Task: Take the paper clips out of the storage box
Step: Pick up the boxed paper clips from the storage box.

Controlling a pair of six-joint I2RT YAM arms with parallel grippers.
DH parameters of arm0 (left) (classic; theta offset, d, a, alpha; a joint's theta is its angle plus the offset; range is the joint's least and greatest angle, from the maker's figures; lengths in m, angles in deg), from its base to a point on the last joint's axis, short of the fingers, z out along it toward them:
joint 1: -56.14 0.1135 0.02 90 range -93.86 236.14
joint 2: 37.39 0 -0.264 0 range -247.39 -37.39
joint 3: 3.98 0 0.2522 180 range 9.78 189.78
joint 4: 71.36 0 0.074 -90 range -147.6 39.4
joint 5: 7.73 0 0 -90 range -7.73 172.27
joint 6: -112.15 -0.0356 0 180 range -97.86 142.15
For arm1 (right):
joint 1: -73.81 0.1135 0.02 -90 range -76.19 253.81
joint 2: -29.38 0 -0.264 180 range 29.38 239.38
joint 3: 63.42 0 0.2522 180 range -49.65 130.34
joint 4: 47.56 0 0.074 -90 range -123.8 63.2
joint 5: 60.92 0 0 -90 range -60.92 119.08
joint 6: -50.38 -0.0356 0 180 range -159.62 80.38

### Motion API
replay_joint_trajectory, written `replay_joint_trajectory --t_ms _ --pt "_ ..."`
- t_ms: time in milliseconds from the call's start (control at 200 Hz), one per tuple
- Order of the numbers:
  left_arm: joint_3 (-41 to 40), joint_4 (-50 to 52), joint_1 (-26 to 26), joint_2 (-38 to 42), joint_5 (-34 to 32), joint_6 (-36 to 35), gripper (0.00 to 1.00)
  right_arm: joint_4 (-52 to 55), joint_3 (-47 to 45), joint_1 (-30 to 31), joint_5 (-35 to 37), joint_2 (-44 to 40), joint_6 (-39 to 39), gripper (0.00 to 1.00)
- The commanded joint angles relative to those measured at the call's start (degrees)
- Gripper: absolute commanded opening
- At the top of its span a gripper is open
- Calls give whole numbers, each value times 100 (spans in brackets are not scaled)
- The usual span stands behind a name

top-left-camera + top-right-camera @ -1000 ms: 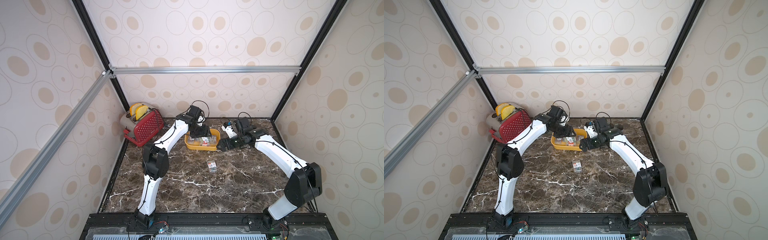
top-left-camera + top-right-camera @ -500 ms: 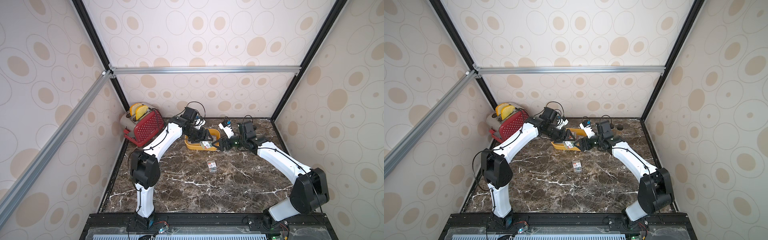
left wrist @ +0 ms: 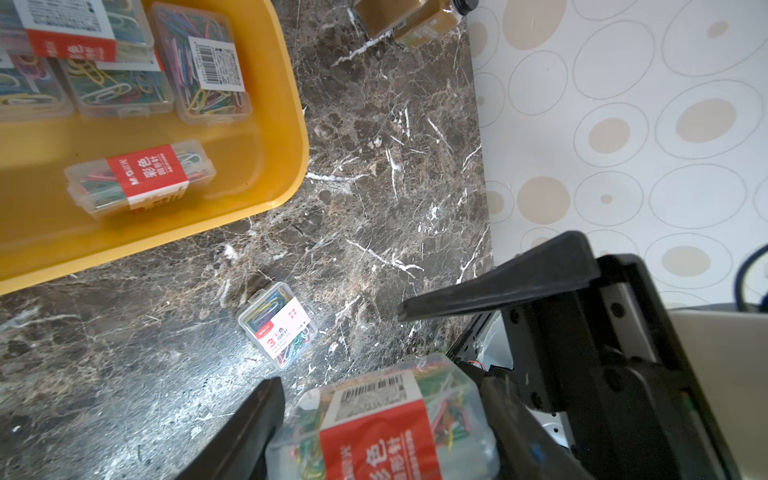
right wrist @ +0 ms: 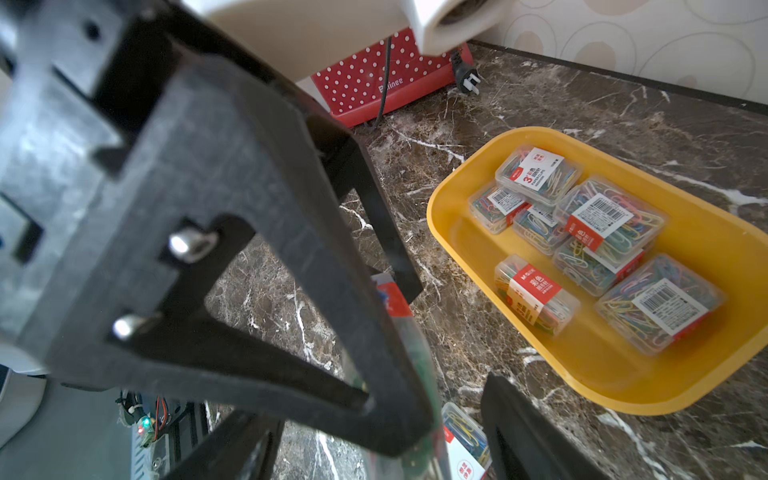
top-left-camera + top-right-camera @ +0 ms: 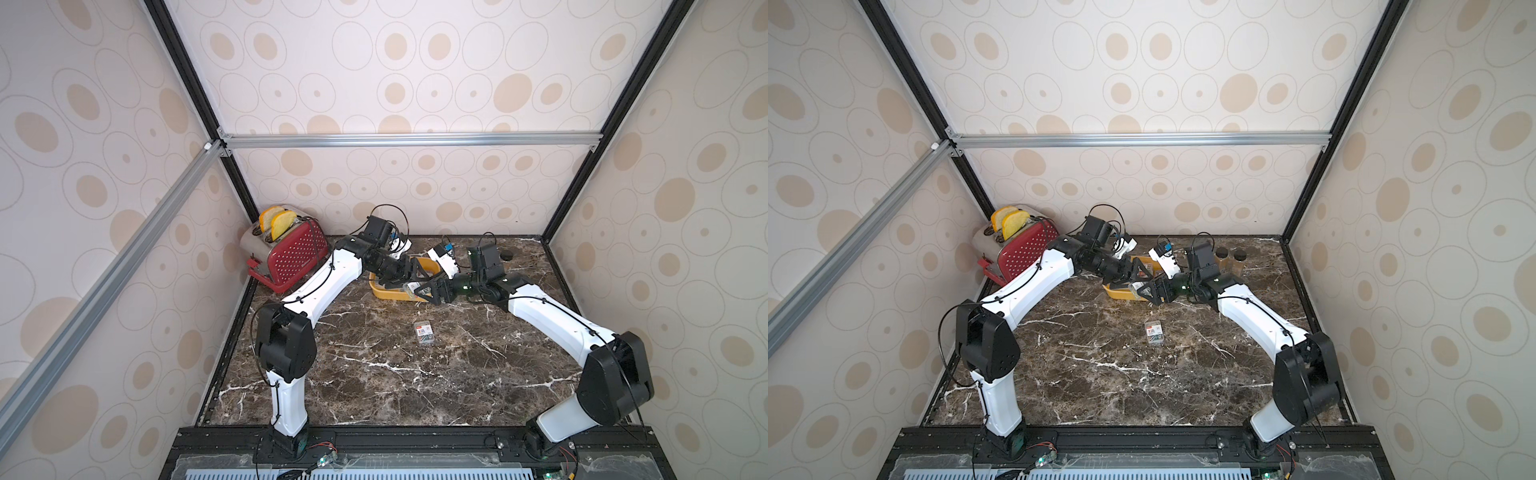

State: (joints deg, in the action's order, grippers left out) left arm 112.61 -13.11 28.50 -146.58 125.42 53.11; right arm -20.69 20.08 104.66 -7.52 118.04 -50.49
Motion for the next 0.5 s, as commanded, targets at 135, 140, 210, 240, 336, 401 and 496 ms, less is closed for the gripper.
replay_joint_trajectory --t_ms 135,140,210,240,336,401,496 --pt "1 -152 22 248 211 94 43 -97 -39 3 -77 101 -2 54" --pt "-4 -156 22 248 211 94 44 -97 -35 6 -85 100 -2 53" --pt "-28 -158 22 256 220 84 44 -110 -6 9 -107 120 -13 45" --pt "-49 -152 27 256 220 71 45 -118 9 8 -108 117 -27 42" --pt "-91 -150 23 262 220 42 47 -150 16 9 -102 120 -72 29" --pt "-126 -188 24 277 220 41 49 -173 23 13 -121 114 -97 27" --pt "-180 -293 39 328 235 58 56 -202 23 2 -155 99 -166 20"
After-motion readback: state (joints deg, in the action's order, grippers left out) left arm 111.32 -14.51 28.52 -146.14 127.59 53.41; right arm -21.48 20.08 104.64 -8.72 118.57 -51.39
